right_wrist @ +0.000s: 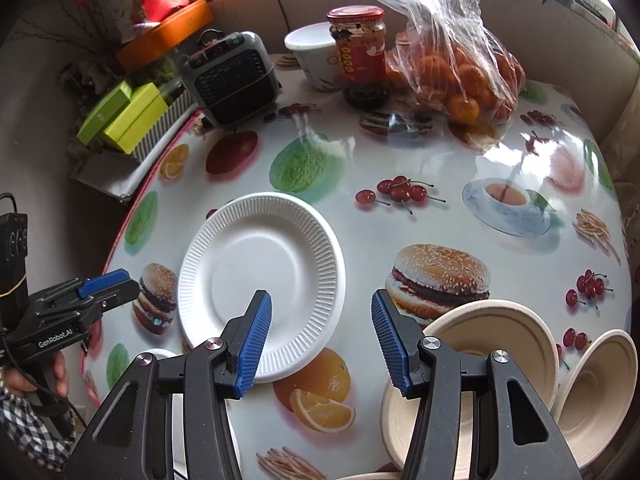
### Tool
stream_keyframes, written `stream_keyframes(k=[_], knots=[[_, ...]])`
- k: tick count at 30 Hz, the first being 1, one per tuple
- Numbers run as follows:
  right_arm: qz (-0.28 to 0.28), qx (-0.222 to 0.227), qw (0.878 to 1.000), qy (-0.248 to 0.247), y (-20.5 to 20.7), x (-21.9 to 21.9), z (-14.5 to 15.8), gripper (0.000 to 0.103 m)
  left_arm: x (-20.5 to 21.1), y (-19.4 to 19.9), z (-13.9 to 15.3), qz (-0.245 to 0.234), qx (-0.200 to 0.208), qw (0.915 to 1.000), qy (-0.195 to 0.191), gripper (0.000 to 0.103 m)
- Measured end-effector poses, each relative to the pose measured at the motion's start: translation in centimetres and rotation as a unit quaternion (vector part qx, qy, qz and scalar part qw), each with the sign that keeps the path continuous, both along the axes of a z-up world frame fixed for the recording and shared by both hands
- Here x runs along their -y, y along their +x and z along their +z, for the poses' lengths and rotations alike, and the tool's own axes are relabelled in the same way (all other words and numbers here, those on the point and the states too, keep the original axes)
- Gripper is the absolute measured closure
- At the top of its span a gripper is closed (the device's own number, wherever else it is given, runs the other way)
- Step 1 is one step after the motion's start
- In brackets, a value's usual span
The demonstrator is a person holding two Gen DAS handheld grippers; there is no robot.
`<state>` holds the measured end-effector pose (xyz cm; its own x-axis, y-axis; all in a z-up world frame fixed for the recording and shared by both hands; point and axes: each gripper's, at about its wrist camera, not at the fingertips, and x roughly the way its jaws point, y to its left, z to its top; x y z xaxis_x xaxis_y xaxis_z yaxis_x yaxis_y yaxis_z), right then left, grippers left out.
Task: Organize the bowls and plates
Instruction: 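Move both open tools to the rim of the next white plate, then close both tools on the rim of the white plate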
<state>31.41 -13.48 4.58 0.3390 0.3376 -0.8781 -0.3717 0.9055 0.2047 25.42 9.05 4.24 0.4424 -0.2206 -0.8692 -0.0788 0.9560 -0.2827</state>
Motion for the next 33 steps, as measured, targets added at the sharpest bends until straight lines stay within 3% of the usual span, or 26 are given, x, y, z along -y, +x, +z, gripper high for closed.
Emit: stream_keyframes(k=[9,15,30,33], knots=[[0.002,-0.033,0.999,-0.010,1.8,-1.3,-3.5,0.051,0.3,1.3,-2.3,-0.001,-0.025,0.9996,-0.014,0.062],[0.005,-0.039,0.999,-0.010,2.2,-1.6,-4.1,0.051,-0.3,1.8,-3.3,0.010,-0.033,0.9991,-0.022,0.062],[0.013,-0.054,0.998,-0.008,2.3,-1.8,-5.1,0.070,-0.1,2.3,-4.3,0.014,-0.047,0.9980,-0.040,0.062],[0.014,-0.054,0.998,-0.009,2.3,-1.8,-5.1,0.071,0.0,2.3,-4.3,0.013,-0.047,0.9980,-0.042,0.069]])
